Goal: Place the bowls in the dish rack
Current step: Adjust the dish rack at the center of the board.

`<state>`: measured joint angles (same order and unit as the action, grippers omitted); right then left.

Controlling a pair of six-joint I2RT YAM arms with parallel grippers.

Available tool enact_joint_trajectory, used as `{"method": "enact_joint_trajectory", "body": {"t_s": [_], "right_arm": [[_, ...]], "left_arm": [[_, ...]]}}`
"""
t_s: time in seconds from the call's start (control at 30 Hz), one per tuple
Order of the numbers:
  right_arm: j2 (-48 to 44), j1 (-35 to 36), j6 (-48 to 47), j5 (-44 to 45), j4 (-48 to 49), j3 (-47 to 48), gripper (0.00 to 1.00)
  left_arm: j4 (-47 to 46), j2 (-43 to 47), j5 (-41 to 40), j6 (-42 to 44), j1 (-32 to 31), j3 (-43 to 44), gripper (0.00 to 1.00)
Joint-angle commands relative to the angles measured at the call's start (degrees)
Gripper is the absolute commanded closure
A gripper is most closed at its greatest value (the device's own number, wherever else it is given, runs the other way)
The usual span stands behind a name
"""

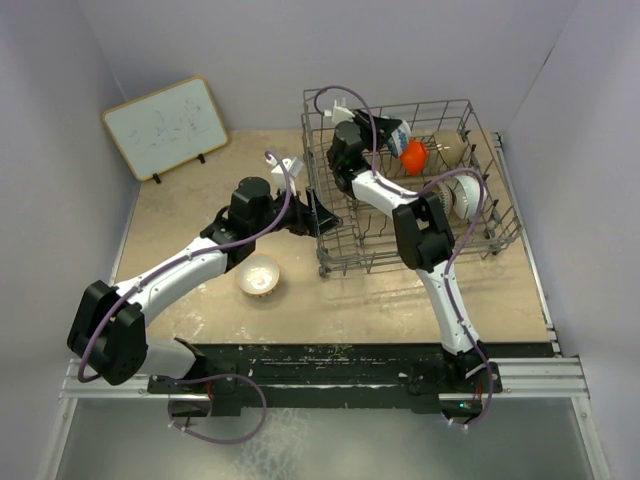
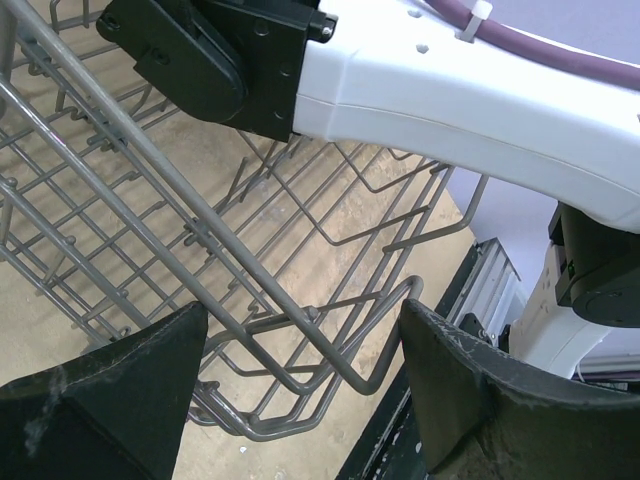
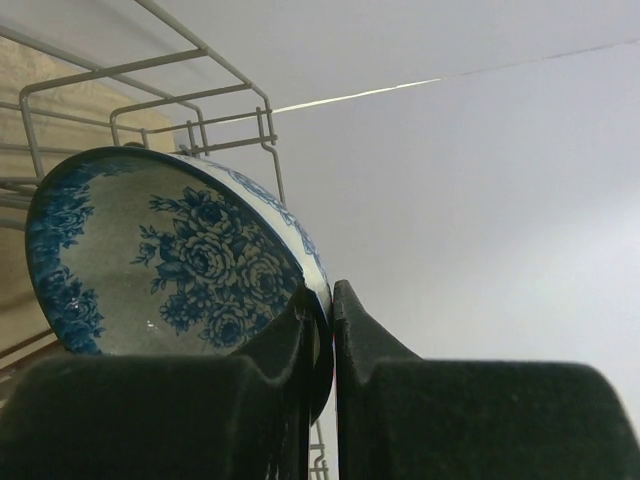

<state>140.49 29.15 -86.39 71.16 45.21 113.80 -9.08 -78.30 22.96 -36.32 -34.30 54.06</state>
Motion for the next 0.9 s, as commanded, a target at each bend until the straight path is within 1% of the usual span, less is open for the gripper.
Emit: {"method": "enact_joint_trajectory", "body": {"t_s": [0.0, 0.1, 0.23, 0.27, 0.5, 0.57, 0.6, 0.7, 0.73, 0.8, 0.87], "right_arm": [[2.93, 1.04, -0.04, 1.75, 0.84, 2.60, 0.91], [4.66, 1.47, 2.37, 1.38, -2.01, 4.99, 0.88], [6.26, 2.26, 3.30, 0.92, -2.90, 5.89, 0.75], [6.55, 2.38, 3.45, 0.86, -2.94, 5.86, 0.74], [6.92, 2.65, 8.03, 1.01, -7.61, 5.77, 0.70], [7.03, 2.67, 8.46, 0.92, -8.09, 5.92, 0.72], [7.19, 2.67, 8.51, 0.85, -8.16, 6.23, 0.76], [7.79, 2.54, 7.57, 1.09, -7.10, 8.02, 0.96], [7.93, 2.39, 6.29, 1.35, -5.50, 8.47, 0.99], [8.40, 2.07, 3.55, 1.88, -2.44, 9.68, 1.00], [8.61, 1.69, 2.23, 2.41, -1.39, 11.44, 1.00]], "left_arm": [[-0.07, 1.90, 4.29, 2.31, -0.93, -0.98, 0.20], [-0.06, 1.75, 4.33, 2.41, -0.86, -0.92, 0.19], [0.14, 1.61, 4.36, 2.64, -0.83, -0.63, 0.19], [0.17, 1.58, 4.36, 2.65, -0.77, -0.63, 0.19], [0.11, 1.22, 4.47, 2.68, -0.57, -0.60, 0.20], [0.03, 1.15, 4.54, 2.62, -0.48, -0.54, 0.20], [-0.02, 1.08, 4.56, 2.63, -0.50, -0.46, 0.20], [-0.09, 1.05, 4.69, 2.57, -0.50, -0.49, 0.20], [-0.05, 1.01, 4.72, 2.57, -0.49, -0.46, 0.20], [0.02, 1.12, 4.72, 2.57, -0.41, -0.46, 0.20], [0.03, 1.21, 4.80, 2.70, -0.41, -0.47, 0.20]]}}
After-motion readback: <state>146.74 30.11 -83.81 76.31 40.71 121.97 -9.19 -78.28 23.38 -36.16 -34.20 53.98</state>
